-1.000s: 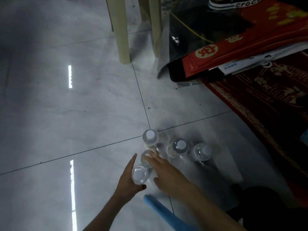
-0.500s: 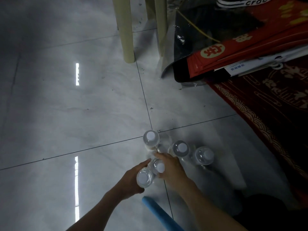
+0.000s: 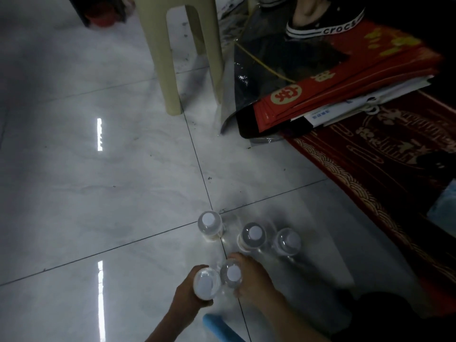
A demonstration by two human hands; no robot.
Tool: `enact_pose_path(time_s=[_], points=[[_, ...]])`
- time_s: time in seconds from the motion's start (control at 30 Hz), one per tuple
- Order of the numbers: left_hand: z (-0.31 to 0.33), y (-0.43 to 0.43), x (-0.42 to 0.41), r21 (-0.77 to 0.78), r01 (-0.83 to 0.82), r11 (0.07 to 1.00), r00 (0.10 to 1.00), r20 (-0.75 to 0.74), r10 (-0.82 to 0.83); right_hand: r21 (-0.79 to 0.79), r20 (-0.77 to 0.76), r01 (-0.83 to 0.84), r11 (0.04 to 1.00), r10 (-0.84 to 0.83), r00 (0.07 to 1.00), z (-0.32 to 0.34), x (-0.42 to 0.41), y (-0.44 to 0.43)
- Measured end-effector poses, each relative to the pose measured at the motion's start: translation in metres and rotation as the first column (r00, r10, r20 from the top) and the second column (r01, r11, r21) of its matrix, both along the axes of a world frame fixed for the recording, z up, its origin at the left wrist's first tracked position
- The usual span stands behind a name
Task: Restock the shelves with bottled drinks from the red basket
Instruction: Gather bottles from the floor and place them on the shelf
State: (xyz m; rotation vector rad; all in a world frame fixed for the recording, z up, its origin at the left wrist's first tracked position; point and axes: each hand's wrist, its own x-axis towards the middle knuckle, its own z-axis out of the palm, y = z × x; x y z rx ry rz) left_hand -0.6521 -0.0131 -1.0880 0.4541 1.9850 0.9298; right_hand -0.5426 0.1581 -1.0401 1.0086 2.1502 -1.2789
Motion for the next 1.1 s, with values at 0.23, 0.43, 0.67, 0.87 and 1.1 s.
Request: enact_pose_path(time_s=[0.23, 0.43, 0.67, 0.87, 1.1], points=[[0.036, -0.012, -0.006, 0.096, -0.146, 0.985, 0.971, 0.203, 0.124, -0.004, -0.106, -0.053, 0.999, 0.052, 0.993, 0.049, -0.007, 0.028], [0.101, -0.027, -0.023, 0.284, -0.141, 0.948, 0.950, 0.308, 0.049, 0.161, -0.255, -0.084, 0.983, 0.124, 0.959, 0.145, -0.022, 0.023], [0.210, 0.022, -0.010, 0.626, -0.147, 0.766, 0.932, 0.347, -0.105, 0.206, -0.498, 0.091, 0.974, 0.024, 0.867, 0.311, 0.000, 0.038], [0.341, 0.079, 0.026, 0.873, -0.148, 0.464, 0.877, 0.333, -0.347, 0.217, -0.718, 0.345, 0.913, -0.090, 0.690, 0.424, 0.055, 0.049], [0.451, 0.124, 0.111, 0.869, -0.273, 0.413, 0.697, 0.475, -0.537, 0.187, -0.795, 0.546, 0.817, -0.201, 0.573, 0.483, 0.152, 0.027]])
